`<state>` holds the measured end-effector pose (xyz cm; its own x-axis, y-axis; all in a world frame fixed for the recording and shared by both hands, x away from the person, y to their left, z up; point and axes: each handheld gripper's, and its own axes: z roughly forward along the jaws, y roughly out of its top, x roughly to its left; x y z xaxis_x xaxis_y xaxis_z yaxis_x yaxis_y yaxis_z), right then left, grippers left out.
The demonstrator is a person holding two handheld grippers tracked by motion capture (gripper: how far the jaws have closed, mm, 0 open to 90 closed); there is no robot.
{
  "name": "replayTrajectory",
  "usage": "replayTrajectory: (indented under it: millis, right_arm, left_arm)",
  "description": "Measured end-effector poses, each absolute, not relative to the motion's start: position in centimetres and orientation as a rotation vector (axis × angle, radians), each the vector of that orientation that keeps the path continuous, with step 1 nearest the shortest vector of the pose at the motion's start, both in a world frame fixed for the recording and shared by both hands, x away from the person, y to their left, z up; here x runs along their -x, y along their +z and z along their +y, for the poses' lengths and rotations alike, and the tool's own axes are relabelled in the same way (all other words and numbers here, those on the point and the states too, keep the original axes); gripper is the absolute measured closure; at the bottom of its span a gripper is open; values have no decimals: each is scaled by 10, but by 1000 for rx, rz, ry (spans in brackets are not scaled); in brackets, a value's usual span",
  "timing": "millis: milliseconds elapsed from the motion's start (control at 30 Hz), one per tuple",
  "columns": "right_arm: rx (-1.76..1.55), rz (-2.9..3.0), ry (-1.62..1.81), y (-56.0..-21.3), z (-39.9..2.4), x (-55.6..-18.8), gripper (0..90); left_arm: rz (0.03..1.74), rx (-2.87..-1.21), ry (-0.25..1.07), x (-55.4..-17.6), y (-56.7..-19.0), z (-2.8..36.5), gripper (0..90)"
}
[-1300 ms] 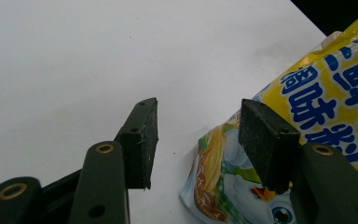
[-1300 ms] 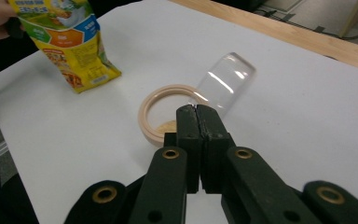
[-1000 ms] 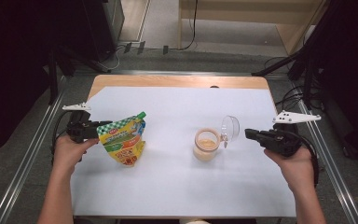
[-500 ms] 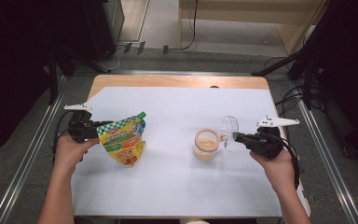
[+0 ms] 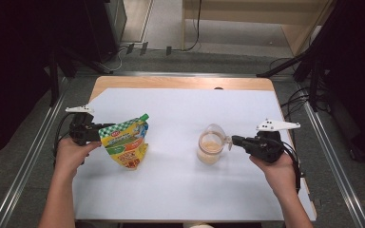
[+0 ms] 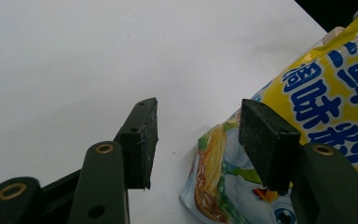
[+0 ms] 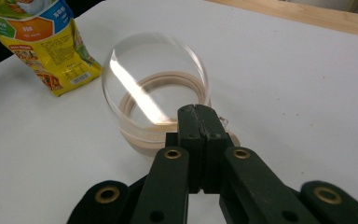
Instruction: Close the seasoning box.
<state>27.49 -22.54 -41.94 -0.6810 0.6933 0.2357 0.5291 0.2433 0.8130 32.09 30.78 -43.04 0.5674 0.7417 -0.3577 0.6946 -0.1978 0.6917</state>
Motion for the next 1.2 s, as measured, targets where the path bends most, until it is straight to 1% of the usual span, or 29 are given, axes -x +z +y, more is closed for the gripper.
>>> replayTrajectory:
  millis: [200,400,800,933,1200]
  right_arm:
    - [-1169,2336,1409,-420,-227,-276,898]
    - [-1193,2323,1395,-424,-233,-279,857]
    - [-1233,2290,1369,-437,-246,-286,668]
    - [-1243,2272,1372,-443,-252,-288,577]
    - [-1243,2246,1356,-455,-261,-292,483]
  left_arm:
    - [1160,-1931,67,-321,-431,308,478]
    - [1159,-1936,66,-321,-431,307,477]
    - [1163,-1935,68,-321,-431,308,475]
    - [1168,-1937,68,-321,-432,308,475]
    - [1165,-1942,65,-321,-432,308,472]
